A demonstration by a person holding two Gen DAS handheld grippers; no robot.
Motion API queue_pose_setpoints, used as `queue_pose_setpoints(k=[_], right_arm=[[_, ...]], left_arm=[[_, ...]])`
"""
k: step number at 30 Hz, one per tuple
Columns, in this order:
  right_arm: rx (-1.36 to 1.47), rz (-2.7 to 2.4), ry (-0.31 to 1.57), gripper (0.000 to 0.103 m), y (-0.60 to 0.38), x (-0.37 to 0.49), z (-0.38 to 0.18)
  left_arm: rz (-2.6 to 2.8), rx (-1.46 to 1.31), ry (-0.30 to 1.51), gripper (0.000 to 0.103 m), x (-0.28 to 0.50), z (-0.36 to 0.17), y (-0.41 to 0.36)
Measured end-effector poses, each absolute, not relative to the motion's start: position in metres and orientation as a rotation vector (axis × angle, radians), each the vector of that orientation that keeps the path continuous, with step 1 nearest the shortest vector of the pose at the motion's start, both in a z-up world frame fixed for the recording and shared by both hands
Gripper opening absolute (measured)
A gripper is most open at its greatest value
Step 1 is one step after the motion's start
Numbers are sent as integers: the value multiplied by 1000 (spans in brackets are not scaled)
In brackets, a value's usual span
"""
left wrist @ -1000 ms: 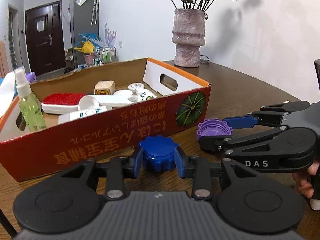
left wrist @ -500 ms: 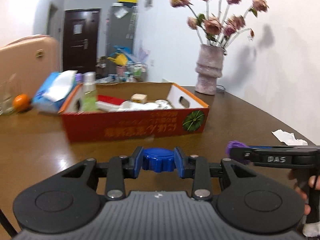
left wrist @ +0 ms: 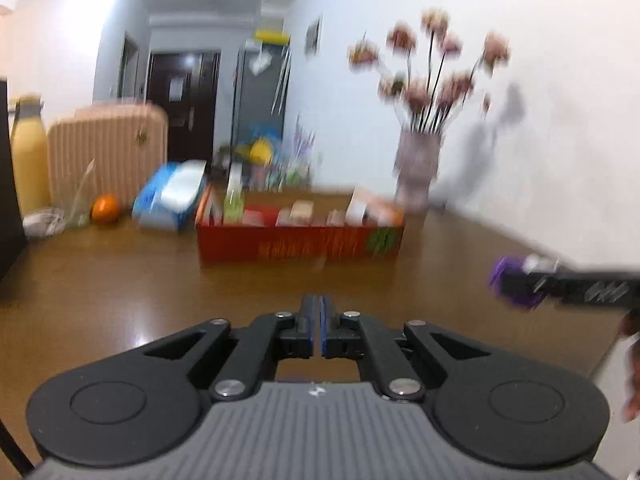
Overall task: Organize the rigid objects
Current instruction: 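Lift the blue and purple caps and carry them toward the box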
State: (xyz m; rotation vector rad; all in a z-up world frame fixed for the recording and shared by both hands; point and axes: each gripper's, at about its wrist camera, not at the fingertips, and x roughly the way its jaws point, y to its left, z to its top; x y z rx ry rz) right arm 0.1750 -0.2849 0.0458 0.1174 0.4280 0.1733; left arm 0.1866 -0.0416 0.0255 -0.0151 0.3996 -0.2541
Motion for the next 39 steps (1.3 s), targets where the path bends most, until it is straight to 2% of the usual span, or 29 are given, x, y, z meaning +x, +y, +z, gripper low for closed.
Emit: queue_pose_setpoints(k=[3, 5, 6, 7, 9, 16, 22, 23, 24, 25, 26, 34, 39], right_arm=[[102, 184, 459, 54, -277, 159, 34], [84, 187, 474, 54, -274, 150, 29], [78, 185, 483, 54, -273, 148, 26], [73, 184, 489, 54, -272, 146, 24], [63, 187, 497, 54, -268, 144, 21], [46, 202, 528, 54, -255, 156, 13], [8, 220, 534, 54, -244, 156, 17], [3, 216, 533, 54, -244, 155, 18], [-1, 208, 531, 54, -245, 156, 19], [-1, 201, 530, 54, -247, 157, 21], [-1, 197, 529, 54, -248, 158, 21], [-8, 197, 554, 54, -247, 194, 19], [-32, 219, 528, 54, -245, 243, 32]], left_arm=[[-224, 5, 423, 7, 176, 2, -44], [-234, -20, 405, 15, 167, -1, -39], [-246, -26, 393, 33, 163, 0, -35], [-234, -17, 388, 56, 158, 1, -33], [-199, 8, 356, 80, 148, 1, -27], [-149, -16, 476, 78, 155, -27, 2], [-227, -38, 514, 79, 178, -31, -8], [-211, -31, 538, 78, 185, -32, -11], [-200, -27, 551, 70, 191, -33, -13], [-196, -34, 555, 56, 196, -35, -13], [-200, -42, 548, 52, 197, -36, -13], [-177, -73, 533, 51, 211, -33, 0], [-158, -93, 494, 51, 245, -8, 14]])
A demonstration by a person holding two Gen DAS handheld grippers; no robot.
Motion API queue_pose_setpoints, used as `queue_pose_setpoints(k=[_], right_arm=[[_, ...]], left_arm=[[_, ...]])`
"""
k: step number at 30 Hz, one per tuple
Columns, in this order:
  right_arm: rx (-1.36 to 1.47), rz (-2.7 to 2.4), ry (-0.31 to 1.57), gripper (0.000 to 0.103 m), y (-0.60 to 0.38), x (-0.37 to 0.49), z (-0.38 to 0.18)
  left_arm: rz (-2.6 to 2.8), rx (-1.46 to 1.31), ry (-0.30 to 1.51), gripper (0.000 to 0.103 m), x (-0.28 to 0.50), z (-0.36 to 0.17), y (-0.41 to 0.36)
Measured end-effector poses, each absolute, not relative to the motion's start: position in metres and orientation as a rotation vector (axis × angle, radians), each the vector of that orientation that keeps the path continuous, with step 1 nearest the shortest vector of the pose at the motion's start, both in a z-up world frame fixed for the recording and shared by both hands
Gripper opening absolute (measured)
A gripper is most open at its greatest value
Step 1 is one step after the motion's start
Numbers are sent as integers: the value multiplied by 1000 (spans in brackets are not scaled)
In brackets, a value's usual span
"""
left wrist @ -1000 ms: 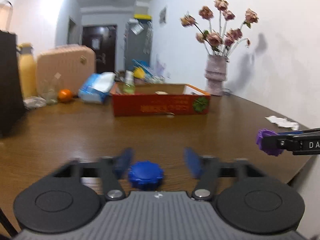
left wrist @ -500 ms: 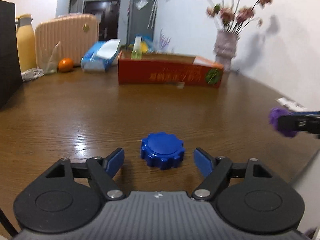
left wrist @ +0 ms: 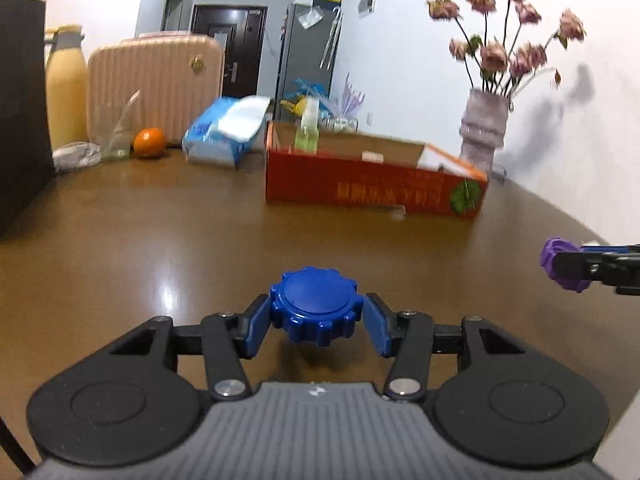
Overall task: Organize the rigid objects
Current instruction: 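Lift the blue and purple caps and carry them toward the box, then lower both caps into the box and open both tools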
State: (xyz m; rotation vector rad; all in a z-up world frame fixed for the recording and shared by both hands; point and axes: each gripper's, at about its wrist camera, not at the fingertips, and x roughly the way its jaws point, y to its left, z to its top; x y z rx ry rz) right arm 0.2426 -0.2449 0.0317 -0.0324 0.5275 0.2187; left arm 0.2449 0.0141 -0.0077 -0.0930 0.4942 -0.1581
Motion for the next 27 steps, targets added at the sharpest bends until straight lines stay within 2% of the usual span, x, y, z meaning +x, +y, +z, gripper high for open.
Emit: queue_pose_setpoints(k=[6, 11, 15, 20, 23, 25, 27], right_arm=[[-72, 277, 460, 54, -244, 321, 62], [-38, 380, 464, 54, -251, 401, 85], [-29, 382, 535, 54, -254, 478, 83], [14, 370, 635, 54, -251, 547, 42], [-11, 365, 635, 57, -244, 561, 21], [-68, 374, 634, 63, -237, 560, 11], [-105, 368, 619, 63, -235, 560, 10]], left_arm=[[-246, -52, 428, 51, 319, 44, 21], [-361, 0, 474, 51, 403, 72, 13], [-364, 36, 569, 51, 476, 62, 3], [-309, 14, 599, 51, 546, 34, 4], [-302, -14, 574, 64, 563, 18, 6], [-335, 9, 567, 70, 565, 10, 4], [-343, 76, 558, 70, 563, 9, 0]])
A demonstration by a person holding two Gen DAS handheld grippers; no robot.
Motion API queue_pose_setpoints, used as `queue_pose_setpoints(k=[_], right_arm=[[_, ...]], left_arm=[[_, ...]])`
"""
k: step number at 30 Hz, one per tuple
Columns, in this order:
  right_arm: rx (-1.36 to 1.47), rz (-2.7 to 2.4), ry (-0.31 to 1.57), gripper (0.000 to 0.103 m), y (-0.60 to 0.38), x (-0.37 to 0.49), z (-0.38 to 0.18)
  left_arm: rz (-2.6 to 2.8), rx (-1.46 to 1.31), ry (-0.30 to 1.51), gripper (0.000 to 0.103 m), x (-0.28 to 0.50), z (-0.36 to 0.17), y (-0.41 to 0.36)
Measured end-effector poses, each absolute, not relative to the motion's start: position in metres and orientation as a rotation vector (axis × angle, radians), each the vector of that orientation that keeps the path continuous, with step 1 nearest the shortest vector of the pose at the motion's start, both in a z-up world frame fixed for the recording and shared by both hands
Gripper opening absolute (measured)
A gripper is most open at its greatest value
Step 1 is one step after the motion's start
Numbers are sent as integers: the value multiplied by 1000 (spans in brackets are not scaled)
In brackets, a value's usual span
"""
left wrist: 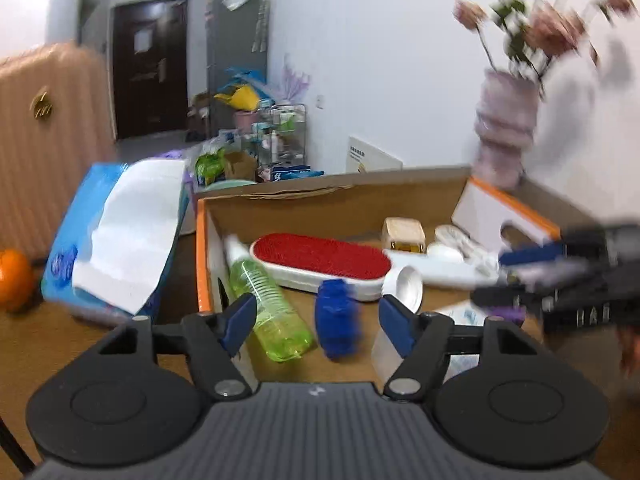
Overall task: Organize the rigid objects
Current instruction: 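Lower both caps into the box and open both tools, then withdraw both tools up from the box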
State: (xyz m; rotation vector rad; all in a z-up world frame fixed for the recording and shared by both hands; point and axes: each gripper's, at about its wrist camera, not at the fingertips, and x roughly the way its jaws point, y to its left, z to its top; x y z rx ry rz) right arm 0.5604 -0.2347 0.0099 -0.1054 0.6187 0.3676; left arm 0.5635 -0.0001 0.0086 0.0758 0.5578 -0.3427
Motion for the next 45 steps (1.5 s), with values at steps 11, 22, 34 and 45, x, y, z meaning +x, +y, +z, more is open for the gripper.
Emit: queue_pose_setpoints(k=[11, 22, 34, 45], right_arm=[[-20, 363, 582, 72, -248, 559, 26], [-4, 299, 595, 77, -267, 525, 82], [-105, 207, 436, 96, -265, 410, 143], [-89, 212, 213, 103, -252, 327, 94]], left_arm=[[-339, 34, 572, 75, 559, 18, 4], [-292, -9, 568, 84, 513, 65, 13], [-134, -8, 354, 103, 392, 131, 2], [-92, -66, 175, 103, 306, 102, -10]])
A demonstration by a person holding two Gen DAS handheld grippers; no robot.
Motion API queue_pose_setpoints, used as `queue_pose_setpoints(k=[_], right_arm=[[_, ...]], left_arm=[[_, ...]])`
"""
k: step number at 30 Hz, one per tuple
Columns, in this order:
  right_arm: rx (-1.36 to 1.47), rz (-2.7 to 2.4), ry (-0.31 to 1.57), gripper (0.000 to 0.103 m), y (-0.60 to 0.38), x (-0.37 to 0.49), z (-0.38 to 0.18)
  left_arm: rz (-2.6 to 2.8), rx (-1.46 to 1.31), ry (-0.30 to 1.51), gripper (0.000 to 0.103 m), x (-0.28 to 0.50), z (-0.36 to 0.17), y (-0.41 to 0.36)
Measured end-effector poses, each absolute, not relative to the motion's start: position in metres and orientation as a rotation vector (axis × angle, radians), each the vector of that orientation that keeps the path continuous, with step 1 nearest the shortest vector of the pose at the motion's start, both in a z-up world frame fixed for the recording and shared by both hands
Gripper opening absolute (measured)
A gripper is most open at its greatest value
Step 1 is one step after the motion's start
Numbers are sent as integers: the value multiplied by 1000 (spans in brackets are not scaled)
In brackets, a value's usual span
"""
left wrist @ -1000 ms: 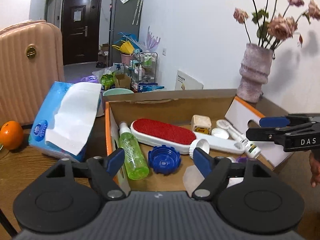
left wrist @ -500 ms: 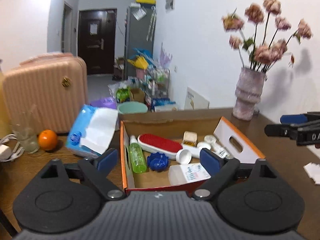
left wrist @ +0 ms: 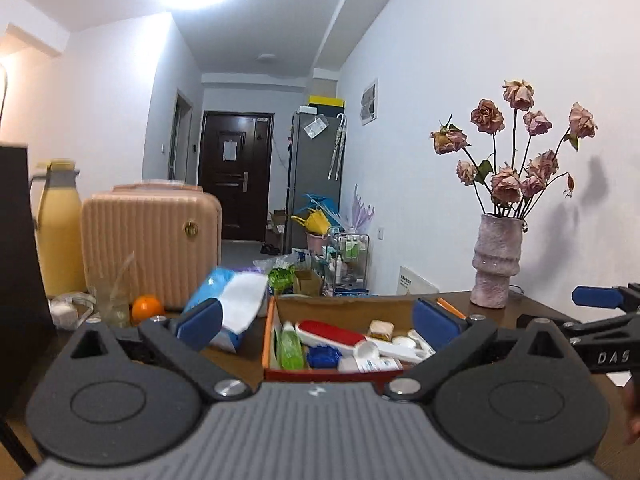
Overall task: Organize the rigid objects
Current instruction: 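Withdraw both tools up from the box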
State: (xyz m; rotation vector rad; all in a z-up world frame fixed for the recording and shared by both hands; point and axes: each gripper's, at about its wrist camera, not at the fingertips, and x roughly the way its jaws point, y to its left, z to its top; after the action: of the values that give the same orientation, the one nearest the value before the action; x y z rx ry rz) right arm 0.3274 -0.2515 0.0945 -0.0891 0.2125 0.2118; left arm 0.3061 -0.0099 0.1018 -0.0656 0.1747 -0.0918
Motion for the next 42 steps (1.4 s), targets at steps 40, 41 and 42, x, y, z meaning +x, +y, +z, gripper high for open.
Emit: queue_pose_setpoints(k=[40, 41, 42], right_arm=[[8, 126, 215, 103, -237, 141, 39], [5, 129, 218, 103, -235, 134, 36], [-13, 131, 222, 103, -233, 126, 33]], left_arm=[[-50, -89, 213, 103, 120, 36, 10], [-54, -86, 215, 103, 116, 36, 10], [-70, -70, 218, 103, 111, 36, 11]])
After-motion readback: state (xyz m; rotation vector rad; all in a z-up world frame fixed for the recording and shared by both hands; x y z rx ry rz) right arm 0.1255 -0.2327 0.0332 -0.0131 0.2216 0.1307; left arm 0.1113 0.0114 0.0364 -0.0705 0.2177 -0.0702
